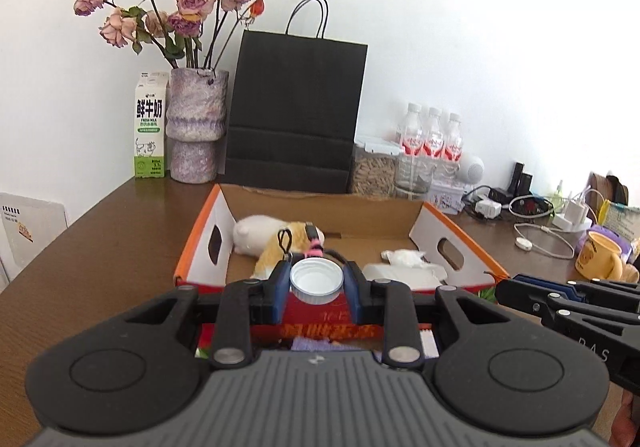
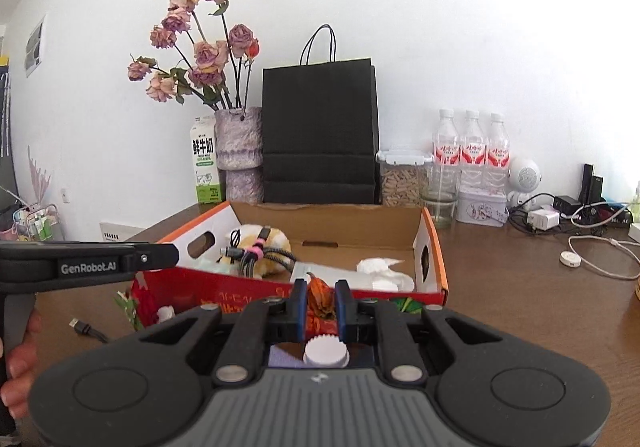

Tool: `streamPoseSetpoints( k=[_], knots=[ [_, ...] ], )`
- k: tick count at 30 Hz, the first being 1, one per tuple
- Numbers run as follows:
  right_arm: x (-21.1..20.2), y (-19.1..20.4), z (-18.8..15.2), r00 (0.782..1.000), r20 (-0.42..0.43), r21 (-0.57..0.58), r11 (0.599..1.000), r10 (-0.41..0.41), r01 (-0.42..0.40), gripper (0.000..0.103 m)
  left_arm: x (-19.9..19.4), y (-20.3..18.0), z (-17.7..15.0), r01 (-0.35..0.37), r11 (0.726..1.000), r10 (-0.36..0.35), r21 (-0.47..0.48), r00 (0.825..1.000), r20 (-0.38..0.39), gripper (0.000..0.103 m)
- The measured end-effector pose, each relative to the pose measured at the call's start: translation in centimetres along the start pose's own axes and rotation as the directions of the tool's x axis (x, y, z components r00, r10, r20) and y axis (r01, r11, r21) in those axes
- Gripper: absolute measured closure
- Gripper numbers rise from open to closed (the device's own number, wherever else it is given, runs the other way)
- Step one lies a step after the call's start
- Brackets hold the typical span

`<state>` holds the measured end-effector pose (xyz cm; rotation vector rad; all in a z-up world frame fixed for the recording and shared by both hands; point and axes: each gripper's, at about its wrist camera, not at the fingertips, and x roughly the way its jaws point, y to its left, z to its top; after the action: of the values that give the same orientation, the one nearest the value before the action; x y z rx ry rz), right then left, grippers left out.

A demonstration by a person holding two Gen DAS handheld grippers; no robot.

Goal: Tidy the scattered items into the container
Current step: 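Carry the orange item and white cap into the box and open both tools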

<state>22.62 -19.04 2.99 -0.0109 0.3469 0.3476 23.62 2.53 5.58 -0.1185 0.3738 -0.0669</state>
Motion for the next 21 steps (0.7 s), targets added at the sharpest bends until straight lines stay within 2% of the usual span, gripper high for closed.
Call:
streamPoseSetpoints(
  k=[5, 13, 18, 21],
  knots=[
    [3.0, 0.0, 2.2, 1.000, 0.027, 0.005, 1.000, -0.008, 0.008, 0.090, 1.9, 0.7, 2.0, -0.021, 0.999, 0.022, -0.026, 0.999, 0.038, 0.074],
    [9.1, -0.7, 4.5, 1.000, 0.018, 0.044, 0.999, -0.019, 0.018, 0.090, 7.2, 2.0, 3.1, -0.072, 0.996, 0.074, -0.053, 0.997, 0.024, 0.074],
    [13.2, -1.5, 3.8, 0.999, -0.014, 0.065, 0.997, -0.047, 0.048, 0.090, 10.2, 3.4, 2.9, -0.086, 0.994, 0.087, -0.069, 0.996, 0.004, 0.074],
    [14.2, -2.0, 2.8, 0.998, -0.050, 0.071, 0.996, -0.048, 0.052, 0.090, 11.0, 4.0, 2.3, -0.101, 0.993, 0.101, -0.061, 0.995, -0.008, 0.074]
  ],
)
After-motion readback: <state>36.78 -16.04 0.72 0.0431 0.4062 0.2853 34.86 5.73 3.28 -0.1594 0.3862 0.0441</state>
